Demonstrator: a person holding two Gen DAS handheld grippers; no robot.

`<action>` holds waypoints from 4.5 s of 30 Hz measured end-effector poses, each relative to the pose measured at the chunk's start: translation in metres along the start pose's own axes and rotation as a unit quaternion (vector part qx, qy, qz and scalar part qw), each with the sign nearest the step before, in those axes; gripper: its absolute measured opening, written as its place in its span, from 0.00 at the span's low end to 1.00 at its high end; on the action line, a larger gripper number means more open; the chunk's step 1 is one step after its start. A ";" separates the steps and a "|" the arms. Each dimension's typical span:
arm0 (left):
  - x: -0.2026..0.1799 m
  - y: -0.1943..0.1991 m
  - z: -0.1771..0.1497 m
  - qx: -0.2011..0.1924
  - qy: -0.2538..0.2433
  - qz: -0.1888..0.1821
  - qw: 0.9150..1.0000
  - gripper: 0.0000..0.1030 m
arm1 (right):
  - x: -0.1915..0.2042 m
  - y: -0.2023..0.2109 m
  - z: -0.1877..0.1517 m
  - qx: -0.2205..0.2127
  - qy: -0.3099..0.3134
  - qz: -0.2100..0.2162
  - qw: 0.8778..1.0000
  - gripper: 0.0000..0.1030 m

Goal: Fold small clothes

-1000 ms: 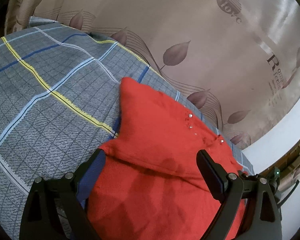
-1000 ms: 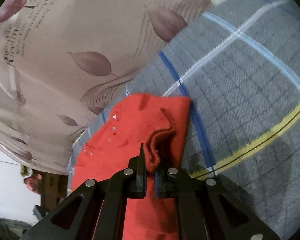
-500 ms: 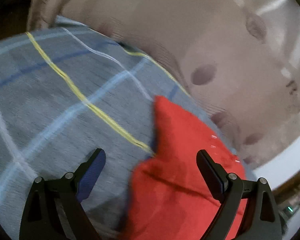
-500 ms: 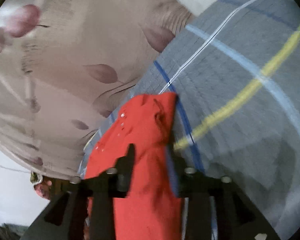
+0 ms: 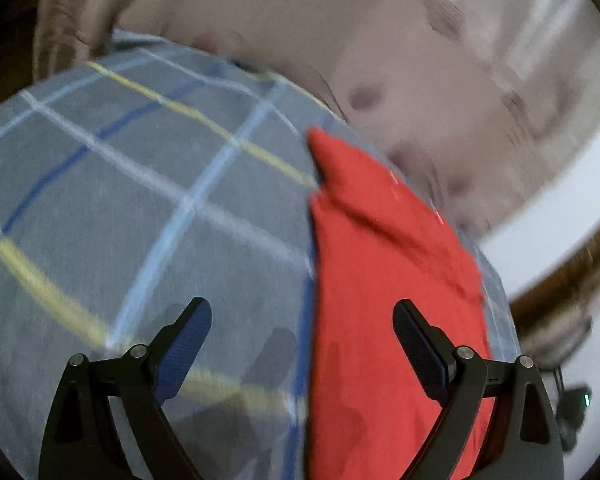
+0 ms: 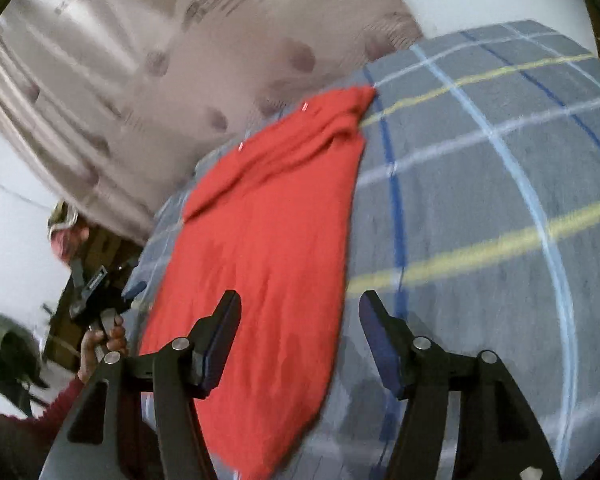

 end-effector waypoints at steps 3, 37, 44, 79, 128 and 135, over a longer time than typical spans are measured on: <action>-0.009 0.018 -0.031 0.018 -0.002 -0.039 0.999 0.89 | 0.000 0.005 -0.027 0.023 0.000 0.001 1.000 0.58; -0.065 0.052 -0.109 0.072 -0.006 -0.185 0.980 0.87 | 0.007 -0.020 -0.097 0.062 -0.029 0.098 0.993 0.14; -0.086 0.045 -0.109 0.090 -0.034 -0.190 0.977 0.87 | 0.005 -0.018 -0.099 0.058 -0.035 0.101 0.993 0.12; -0.108 0.034 -0.114 0.067 -0.155 -0.017 0.985 0.06 | 0.011 -0.023 -0.100 0.056 -0.049 0.069 0.995 0.04; -0.126 0.065 -0.052 -0.009 -0.159 -0.028 0.987 0.06 | 0.048 0.013 -0.065 0.016 -0.064 0.154 0.986 0.04; -0.124 0.063 -0.037 -0.015 -0.145 -0.032 0.989 0.06 | 0.055 0.010 -0.053 0.020 -0.068 0.169 0.983 0.04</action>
Point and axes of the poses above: each gripper's, at about its wrist camera, not at the fingertips, and y roughly against the way its jaws point, x to its left, z to its top, the point moved 1 cm from there along -y, roughly the way its jaws point, and after that the axes turned 11 degrees about -y, right-handed, at the moved point
